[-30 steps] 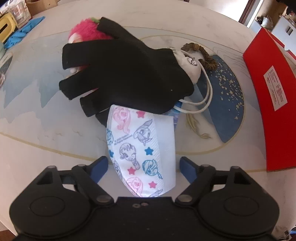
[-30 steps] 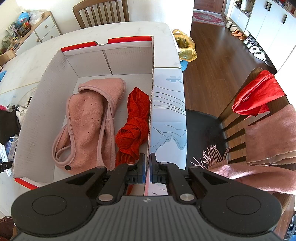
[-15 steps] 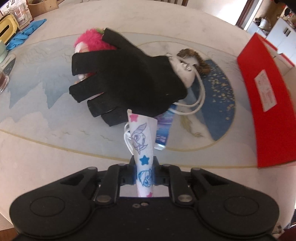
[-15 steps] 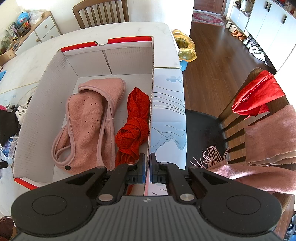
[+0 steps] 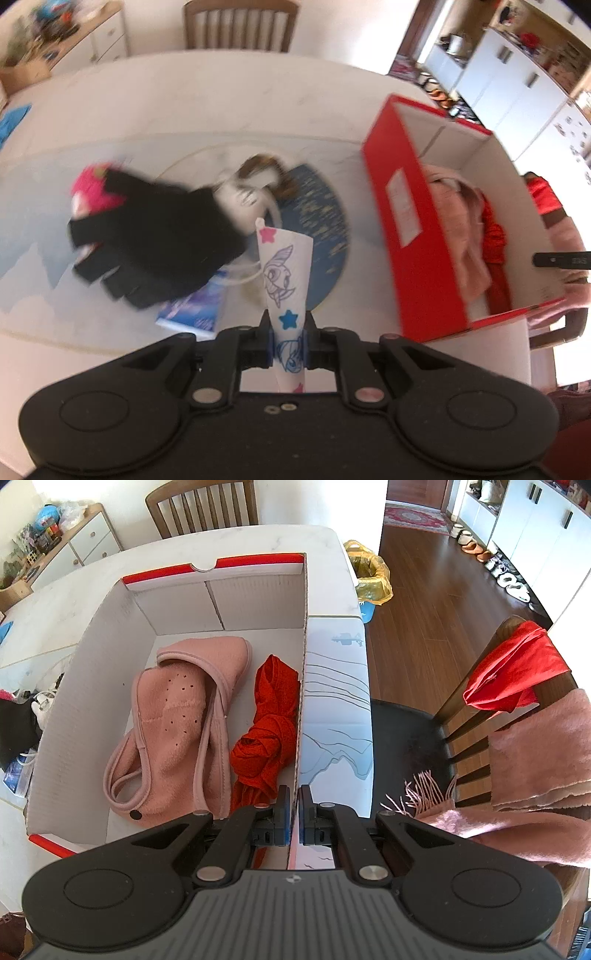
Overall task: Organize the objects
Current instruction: 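Carry the white mask into the box onto the pink item and open the left tool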
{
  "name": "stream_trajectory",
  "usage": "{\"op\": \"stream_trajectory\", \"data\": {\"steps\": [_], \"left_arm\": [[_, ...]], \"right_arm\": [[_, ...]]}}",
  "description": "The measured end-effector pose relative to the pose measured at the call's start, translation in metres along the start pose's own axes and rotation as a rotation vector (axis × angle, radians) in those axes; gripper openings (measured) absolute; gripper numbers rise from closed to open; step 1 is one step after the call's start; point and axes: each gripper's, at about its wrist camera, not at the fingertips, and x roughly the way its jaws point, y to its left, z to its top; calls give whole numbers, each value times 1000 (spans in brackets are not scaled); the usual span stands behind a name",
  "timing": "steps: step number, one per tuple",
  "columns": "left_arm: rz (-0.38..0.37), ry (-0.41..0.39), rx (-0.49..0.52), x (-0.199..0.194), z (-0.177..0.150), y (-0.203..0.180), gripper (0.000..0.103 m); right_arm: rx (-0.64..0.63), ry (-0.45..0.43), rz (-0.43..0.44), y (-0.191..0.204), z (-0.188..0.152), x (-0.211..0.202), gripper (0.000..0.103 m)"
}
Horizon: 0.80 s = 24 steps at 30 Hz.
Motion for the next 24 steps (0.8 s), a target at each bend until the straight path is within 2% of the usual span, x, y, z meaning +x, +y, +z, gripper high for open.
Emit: {"op": "stream_trajectory", "data": {"steps": [11, 21, 24], "left_arm": [[-79, -33, 137, -11, 29, -61, 12], [-172, -26, 267, -9, 57, -124, 13], [-172, -19, 320, -4, 63, -147, 14]], "right_arm": [[2, -7, 4, 0, -1, 0, 3], [7, -4, 5, 0, 0, -1, 3], [9, -3, 6, -1, 0, 0, 3]]}}
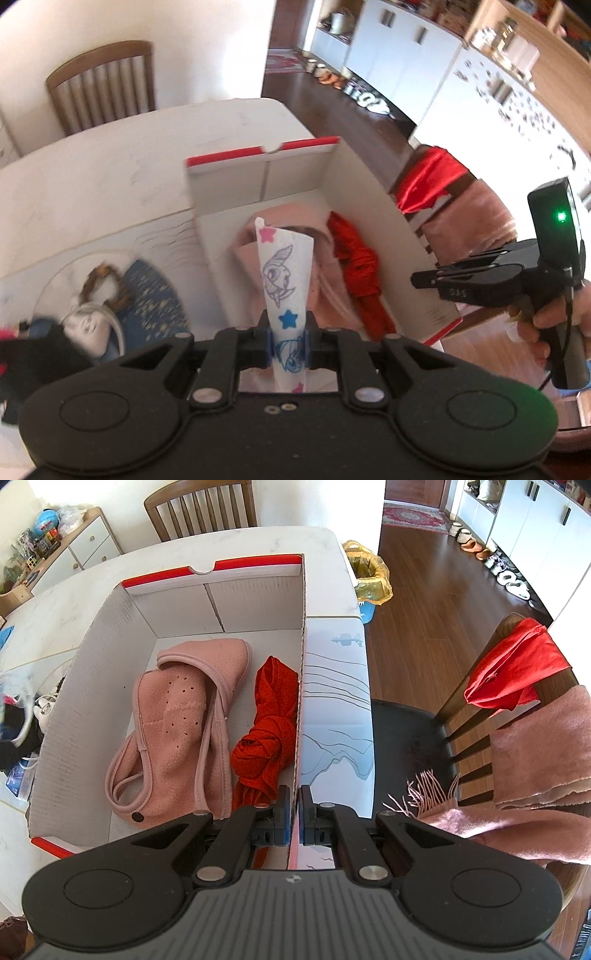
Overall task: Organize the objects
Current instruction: 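Carry the white mask into the box onto the pink item and open the left tool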
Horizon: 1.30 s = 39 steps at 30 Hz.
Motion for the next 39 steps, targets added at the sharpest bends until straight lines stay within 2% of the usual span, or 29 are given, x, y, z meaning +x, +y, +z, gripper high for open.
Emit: {"op": "stream_trajectory", "data": {"steps": [8, 13, 21, 26, 36, 39], "left_arm": [[9, 57, 123, 44, 22, -38, 16], [56, 109, 186, 76, 24, -51, 16], [91, 186, 191, 116, 22, -47, 19], [83, 206, 206, 131, 18, -48, 23], [65, 236, 208, 143, 10, -50, 27], [60, 236, 204, 143, 9, -49, 32]], "right_arm": [[5, 1, 3, -1, 1, 1, 3], [4, 1, 3, 0, 1, 1, 3], [4, 1, 3, 0, 1, 1, 3], [4, 0, 4, 0, 1, 1, 3], [5, 0, 7, 1, 1, 1, 3], [5, 0, 7, 1, 1, 1, 3]]}}
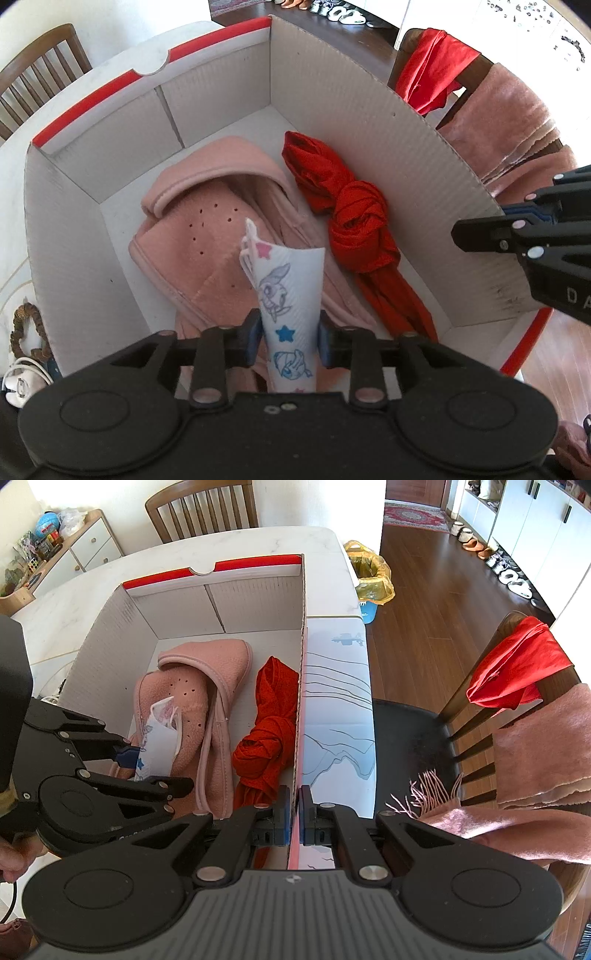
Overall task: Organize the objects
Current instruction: 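Carry the white mask into the box onto the pink item and open the left tool, then move the left tool back to the pile toward the black cloth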
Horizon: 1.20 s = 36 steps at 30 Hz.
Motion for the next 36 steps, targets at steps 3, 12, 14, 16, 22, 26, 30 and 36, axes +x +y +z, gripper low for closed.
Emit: {"op": "stream_trajectory", "data": {"steps": [3, 12, 14, 16, 22, 26, 30, 36], "left_arm": [[-10, -3, -8, 0, -1, 1, 36], [-27, -35, -31, -8, -6, 4, 58], [-32, -47, -34, -12, -8, 5, 64], [-41, -61, -46, -17, -8, 7, 69], [-53, -97, -49, -34, -10, 8, 76], [-53, -113, -55, -44, -13, 11, 76], [-53, -143, -72, -61, -18, 17, 76], [-61, -201, -123, -92, -31, 35, 76]], "right_arm": [[-1, 0, -1, 0, 0, 0, 3], [-1, 0, -1, 0, 0, 0, 3], [-1, 0, 0, 0, 0, 0, 3], [0, 0, 0, 0, 0, 0, 3], [0, 0, -1, 0, 0, 0, 3], [1, 0, 0, 0, 0, 0, 3], [-1, 0, 0, 0, -1, 0, 3], [-2, 1, -1, 0, 0, 1, 3]]}}
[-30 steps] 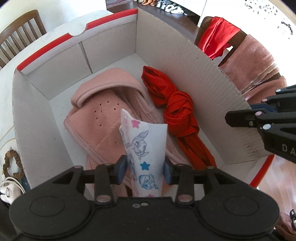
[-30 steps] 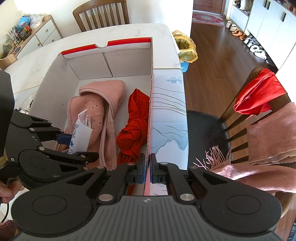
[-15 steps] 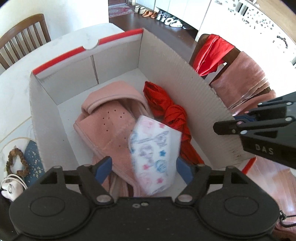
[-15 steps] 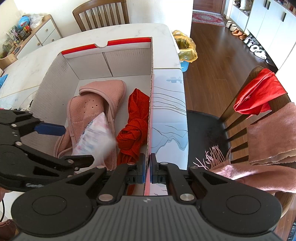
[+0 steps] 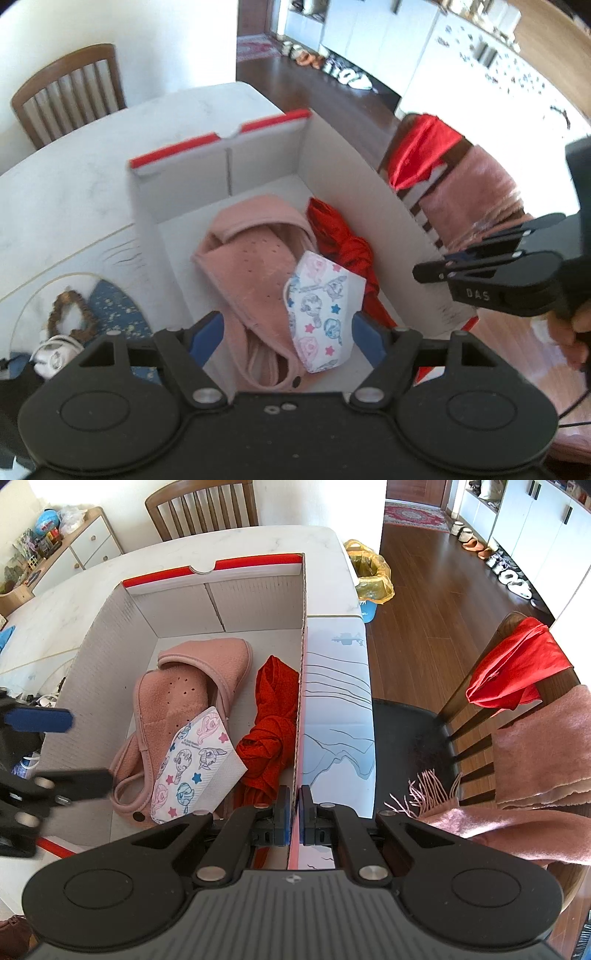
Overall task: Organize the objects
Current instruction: 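Move the left tool back to the pile toward the black cloth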
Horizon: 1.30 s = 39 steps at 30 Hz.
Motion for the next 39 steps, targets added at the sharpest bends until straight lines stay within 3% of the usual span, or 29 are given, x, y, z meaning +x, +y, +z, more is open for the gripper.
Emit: {"op": "stream_trajectory", "data": {"steps": [10, 15, 30, 39], "left_arm": [[81, -70, -105, -39, -20, 51, 91], [132, -79, -203, -49, -36, 85, 93], [377, -61, -503, -78, -93, 215, 93], [389, -20, -641, -69, -114, 265, 93]], "right_arm": [[2, 1, 1, 0, 0, 0, 3], [2, 1, 2, 0, 0, 0, 3], [-1, 4, 0, -1, -2, 0, 3], [-2, 5, -4, -2, -3, 0, 3]]}}
